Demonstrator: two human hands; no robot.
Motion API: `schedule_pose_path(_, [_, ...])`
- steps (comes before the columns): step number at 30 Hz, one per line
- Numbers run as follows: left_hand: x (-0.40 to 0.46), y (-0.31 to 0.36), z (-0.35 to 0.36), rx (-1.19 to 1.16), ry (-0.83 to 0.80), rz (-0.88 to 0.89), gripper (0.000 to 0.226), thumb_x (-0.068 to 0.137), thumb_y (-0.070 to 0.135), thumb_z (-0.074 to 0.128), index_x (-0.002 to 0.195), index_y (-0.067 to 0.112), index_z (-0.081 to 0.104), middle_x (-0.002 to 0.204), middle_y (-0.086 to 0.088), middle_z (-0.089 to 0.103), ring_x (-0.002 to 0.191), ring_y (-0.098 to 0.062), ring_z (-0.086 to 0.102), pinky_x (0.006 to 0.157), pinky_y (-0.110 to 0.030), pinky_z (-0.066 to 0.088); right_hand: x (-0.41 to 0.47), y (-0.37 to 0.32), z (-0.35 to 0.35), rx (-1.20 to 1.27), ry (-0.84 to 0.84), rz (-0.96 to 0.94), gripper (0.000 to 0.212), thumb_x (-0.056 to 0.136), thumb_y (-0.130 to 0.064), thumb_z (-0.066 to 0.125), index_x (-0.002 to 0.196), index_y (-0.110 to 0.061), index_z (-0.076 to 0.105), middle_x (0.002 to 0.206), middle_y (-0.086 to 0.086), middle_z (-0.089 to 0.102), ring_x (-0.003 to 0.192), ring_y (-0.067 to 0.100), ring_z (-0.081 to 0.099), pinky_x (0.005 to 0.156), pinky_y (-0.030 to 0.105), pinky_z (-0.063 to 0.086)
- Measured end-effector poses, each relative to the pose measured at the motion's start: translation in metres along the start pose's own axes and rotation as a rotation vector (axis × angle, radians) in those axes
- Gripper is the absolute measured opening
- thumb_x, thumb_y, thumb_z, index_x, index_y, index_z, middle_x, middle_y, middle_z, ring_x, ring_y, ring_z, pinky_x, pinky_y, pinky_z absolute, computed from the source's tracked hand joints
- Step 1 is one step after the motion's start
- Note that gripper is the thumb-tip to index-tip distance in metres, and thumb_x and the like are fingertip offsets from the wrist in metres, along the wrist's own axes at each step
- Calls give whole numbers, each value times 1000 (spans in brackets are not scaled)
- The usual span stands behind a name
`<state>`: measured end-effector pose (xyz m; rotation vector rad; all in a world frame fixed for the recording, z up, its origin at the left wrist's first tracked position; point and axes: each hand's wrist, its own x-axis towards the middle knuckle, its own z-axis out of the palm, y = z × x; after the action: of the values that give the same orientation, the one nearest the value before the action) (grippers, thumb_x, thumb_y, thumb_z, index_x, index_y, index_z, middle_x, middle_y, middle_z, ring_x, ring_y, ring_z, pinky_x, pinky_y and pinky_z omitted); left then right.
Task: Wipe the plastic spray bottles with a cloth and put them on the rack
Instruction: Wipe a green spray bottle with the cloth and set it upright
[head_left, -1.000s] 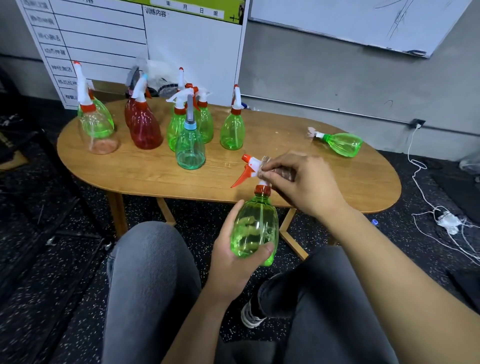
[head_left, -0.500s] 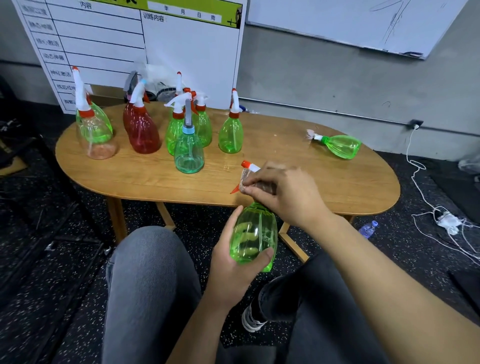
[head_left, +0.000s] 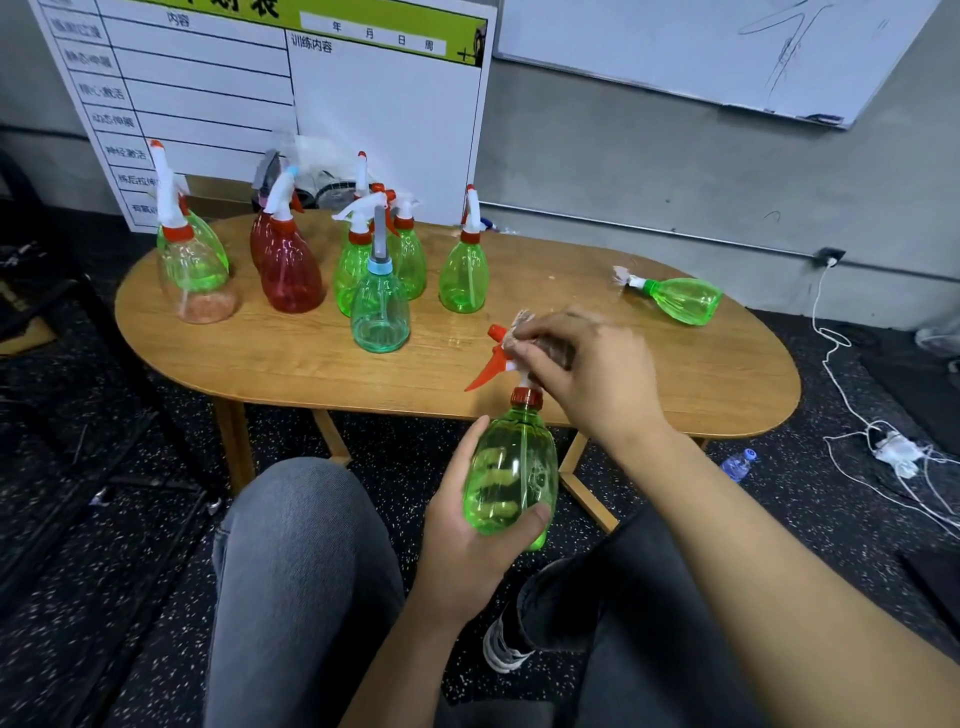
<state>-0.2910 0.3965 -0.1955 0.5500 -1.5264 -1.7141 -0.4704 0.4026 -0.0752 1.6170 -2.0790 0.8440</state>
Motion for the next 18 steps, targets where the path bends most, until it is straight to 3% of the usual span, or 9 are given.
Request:
schedule_pose_path(5, [1, 1, -1, 0, 20, 8, 93, 84, 3, 87, 161, 21, 39, 135, 12, 71, 126, -13, 68, 99, -23, 55, -9, 1, 1, 116, -165, -61, 32, 92, -59, 67, 108, -35, 79, 102, -16, 73, 87, 6, 70, 69, 34, 61])
schedule_pose_path(9, [1, 1, -1, -12, 10, 0, 93, 84, -1, 86, 161, 23, 39, 136, 10, 70, 126, -14, 68, 99, -25, 56, -7, 9, -2, 109, -48, 51, 23, 93, -53, 72, 106, -36, 79, 103, -17, 73, 90, 6, 69, 75, 36, 61])
schedule_pose_path(13, [2, 0, -4, -5, 40, 1, 95, 80, 14, 88, 161, 24, 39, 137, 7, 70, 127, -15, 68, 101, -28, 57, -12, 6, -1, 242, -231, -25, 25, 89, -54, 72, 105, -36, 79, 103, -19, 73, 94, 2, 69, 81, 41, 61])
schedule_pose_path(16, [2, 0, -3, 9, 17, 4, 95, 81, 15, 88, 162, 24, 38, 136, 3, 71, 127, -18, 68, 101, -30, 57, -13, 9, -5, 167, -105, 51, 28, 90, -57, 67, 105, -37, 78, 103, -18, 74, 93, 6, 70, 79, 42, 61])
schedule_pose_path(18, [2, -1, -3, 5, 16, 5, 94, 82, 14, 87, 162, 23, 38, 137, 2, 70, 127, -19, 68, 102, -31, 57, -16, 8, -6, 193, -116, 54, 23, 91, -52, 71, 104, -35, 79, 103, -18, 74, 93, 4, 69, 82, 41, 60])
